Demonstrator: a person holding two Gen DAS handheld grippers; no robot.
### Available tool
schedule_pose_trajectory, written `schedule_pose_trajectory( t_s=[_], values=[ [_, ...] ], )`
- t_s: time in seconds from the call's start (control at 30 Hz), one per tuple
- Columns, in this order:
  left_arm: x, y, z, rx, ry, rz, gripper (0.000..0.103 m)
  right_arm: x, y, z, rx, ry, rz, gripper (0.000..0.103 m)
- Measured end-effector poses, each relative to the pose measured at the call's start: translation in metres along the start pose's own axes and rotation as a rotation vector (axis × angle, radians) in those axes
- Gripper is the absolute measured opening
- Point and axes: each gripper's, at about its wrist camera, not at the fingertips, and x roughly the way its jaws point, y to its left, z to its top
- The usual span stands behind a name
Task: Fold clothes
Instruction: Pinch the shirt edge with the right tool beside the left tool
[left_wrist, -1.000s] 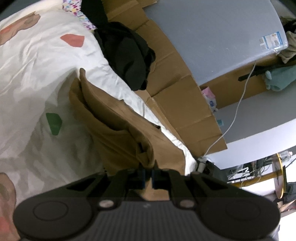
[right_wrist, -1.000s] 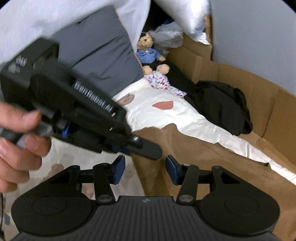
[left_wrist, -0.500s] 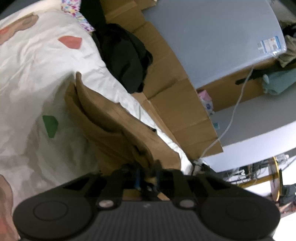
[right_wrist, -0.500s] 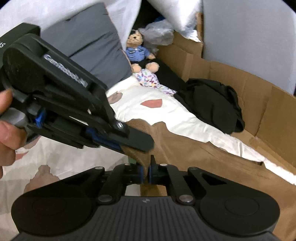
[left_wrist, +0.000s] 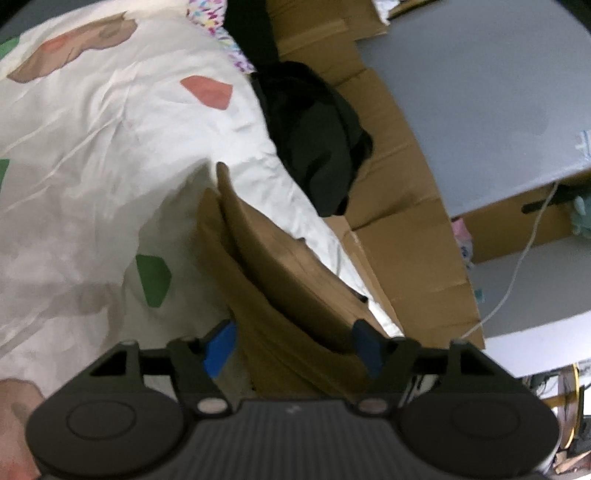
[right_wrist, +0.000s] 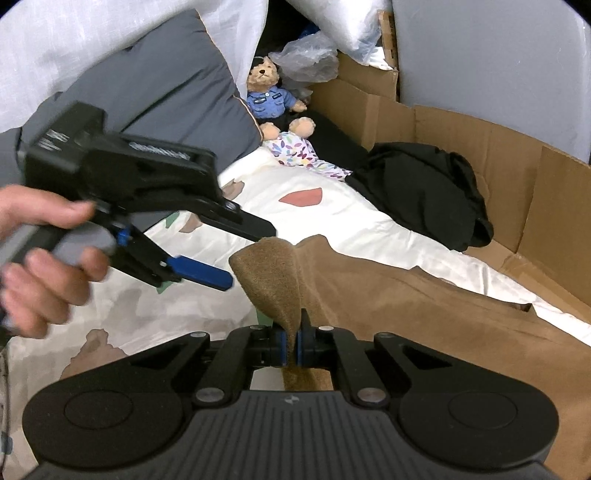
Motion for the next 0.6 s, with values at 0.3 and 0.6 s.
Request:
schedule_pose_trajectory(
  t_s=[0.3,0.6],
  values=[
    [0.04,0.016,0.027,-0.031,-0.021,0.036,0.083,-0.002,-0.003,0.003,-0.027,0.018,0.032,0.005],
    [0.086,0.036,0.048,-0.057,0.0,0.042,0.083,-0.002,-0.008,0.006,-0.094,0.058,0.046,0.005]
  ],
)
